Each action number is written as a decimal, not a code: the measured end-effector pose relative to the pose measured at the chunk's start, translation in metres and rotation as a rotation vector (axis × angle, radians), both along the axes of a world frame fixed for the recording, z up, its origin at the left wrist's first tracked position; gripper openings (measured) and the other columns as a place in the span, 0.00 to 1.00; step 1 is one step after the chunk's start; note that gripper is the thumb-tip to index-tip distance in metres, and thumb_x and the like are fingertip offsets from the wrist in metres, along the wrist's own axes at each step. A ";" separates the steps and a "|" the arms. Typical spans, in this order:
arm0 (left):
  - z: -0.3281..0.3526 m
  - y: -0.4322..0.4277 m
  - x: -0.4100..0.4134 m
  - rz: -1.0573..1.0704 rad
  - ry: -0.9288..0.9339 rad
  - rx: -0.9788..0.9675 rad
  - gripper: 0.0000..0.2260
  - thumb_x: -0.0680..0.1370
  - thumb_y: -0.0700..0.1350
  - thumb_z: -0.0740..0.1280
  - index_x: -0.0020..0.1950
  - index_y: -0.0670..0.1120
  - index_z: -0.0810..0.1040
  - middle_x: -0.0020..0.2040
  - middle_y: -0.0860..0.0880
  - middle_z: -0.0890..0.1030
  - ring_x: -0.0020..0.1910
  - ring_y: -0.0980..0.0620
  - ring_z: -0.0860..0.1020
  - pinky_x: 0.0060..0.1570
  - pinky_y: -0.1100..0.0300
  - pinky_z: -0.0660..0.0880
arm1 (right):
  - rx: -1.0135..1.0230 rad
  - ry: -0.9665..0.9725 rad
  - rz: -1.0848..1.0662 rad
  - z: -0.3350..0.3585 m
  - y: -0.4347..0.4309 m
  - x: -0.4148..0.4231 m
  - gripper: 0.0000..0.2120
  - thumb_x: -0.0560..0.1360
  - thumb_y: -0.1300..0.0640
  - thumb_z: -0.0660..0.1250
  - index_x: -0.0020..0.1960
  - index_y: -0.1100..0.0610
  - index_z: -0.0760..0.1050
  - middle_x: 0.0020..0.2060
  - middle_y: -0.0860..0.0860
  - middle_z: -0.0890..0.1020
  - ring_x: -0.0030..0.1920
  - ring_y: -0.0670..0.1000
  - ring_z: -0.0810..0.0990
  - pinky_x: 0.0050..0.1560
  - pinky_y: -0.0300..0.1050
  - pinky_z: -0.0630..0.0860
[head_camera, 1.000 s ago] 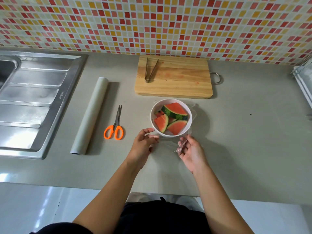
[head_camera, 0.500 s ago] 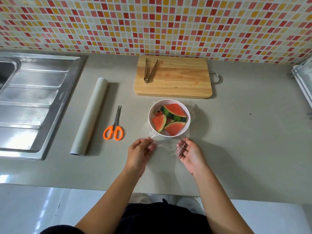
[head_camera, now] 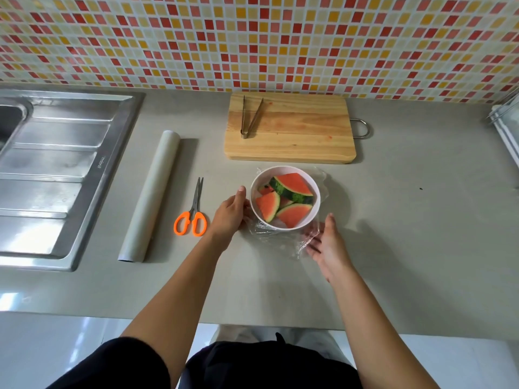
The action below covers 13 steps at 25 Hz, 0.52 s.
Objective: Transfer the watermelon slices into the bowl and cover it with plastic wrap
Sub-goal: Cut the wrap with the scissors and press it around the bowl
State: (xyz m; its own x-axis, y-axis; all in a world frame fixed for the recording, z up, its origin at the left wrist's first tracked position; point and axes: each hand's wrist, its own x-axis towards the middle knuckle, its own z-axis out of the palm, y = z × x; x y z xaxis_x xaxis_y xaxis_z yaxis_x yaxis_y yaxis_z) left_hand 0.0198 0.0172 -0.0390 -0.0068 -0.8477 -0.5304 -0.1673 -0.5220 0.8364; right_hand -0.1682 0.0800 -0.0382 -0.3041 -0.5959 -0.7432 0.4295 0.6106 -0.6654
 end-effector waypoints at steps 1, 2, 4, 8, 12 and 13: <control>0.001 0.001 -0.001 -0.007 0.037 -0.013 0.22 0.80 0.58 0.56 0.46 0.41 0.77 0.37 0.45 0.78 0.38 0.48 0.75 0.43 0.51 0.74 | -0.010 -0.029 -0.039 0.002 -0.005 0.000 0.21 0.79 0.40 0.50 0.44 0.52 0.74 0.40 0.50 0.81 0.42 0.48 0.79 0.37 0.43 0.73; 0.002 0.002 -0.002 0.009 0.076 -0.033 0.21 0.80 0.56 0.57 0.48 0.39 0.76 0.38 0.43 0.76 0.38 0.48 0.74 0.42 0.51 0.75 | -0.018 -0.049 -0.072 0.004 -0.010 0.000 0.20 0.79 0.40 0.51 0.44 0.52 0.74 0.39 0.49 0.82 0.41 0.47 0.80 0.38 0.43 0.74; 0.004 0.005 -0.003 0.049 0.102 -0.098 0.15 0.80 0.51 0.60 0.44 0.39 0.74 0.35 0.43 0.74 0.34 0.50 0.72 0.37 0.57 0.73 | -0.036 -0.072 -0.116 0.006 -0.018 0.001 0.19 0.78 0.41 0.53 0.44 0.52 0.76 0.39 0.48 0.82 0.41 0.47 0.81 0.39 0.44 0.76; 0.007 0.007 -0.004 0.133 0.165 -0.176 0.10 0.81 0.46 0.59 0.44 0.42 0.71 0.38 0.46 0.76 0.36 0.54 0.74 0.41 0.60 0.74 | -0.077 -0.169 -0.218 0.003 -0.025 0.002 0.14 0.79 0.46 0.57 0.43 0.54 0.75 0.32 0.48 0.81 0.35 0.46 0.79 0.34 0.40 0.75; 0.006 0.007 -0.002 0.185 0.111 -0.223 0.09 0.81 0.45 0.60 0.44 0.41 0.72 0.38 0.47 0.79 0.35 0.57 0.77 0.39 0.65 0.77 | -0.043 -0.163 -0.272 0.000 -0.026 0.004 0.16 0.80 0.50 0.55 0.35 0.53 0.67 0.18 0.44 0.66 0.20 0.42 0.62 0.22 0.33 0.62; 0.006 0.007 -0.002 0.198 0.097 -0.228 0.09 0.80 0.45 0.61 0.43 0.42 0.72 0.38 0.47 0.80 0.34 0.57 0.77 0.37 0.66 0.76 | -0.035 -0.154 -0.270 0.000 -0.026 0.005 0.16 0.80 0.51 0.54 0.35 0.52 0.67 0.20 0.44 0.66 0.20 0.42 0.61 0.21 0.33 0.61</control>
State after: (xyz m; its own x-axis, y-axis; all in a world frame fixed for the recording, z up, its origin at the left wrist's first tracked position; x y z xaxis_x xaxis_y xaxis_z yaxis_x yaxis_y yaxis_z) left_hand 0.0178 0.0245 -0.0331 0.1288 -0.9346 -0.3315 0.0045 -0.3338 0.9426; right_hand -0.1637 0.0538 -0.0386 -0.3402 -0.5350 -0.7733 0.6709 0.4382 -0.5983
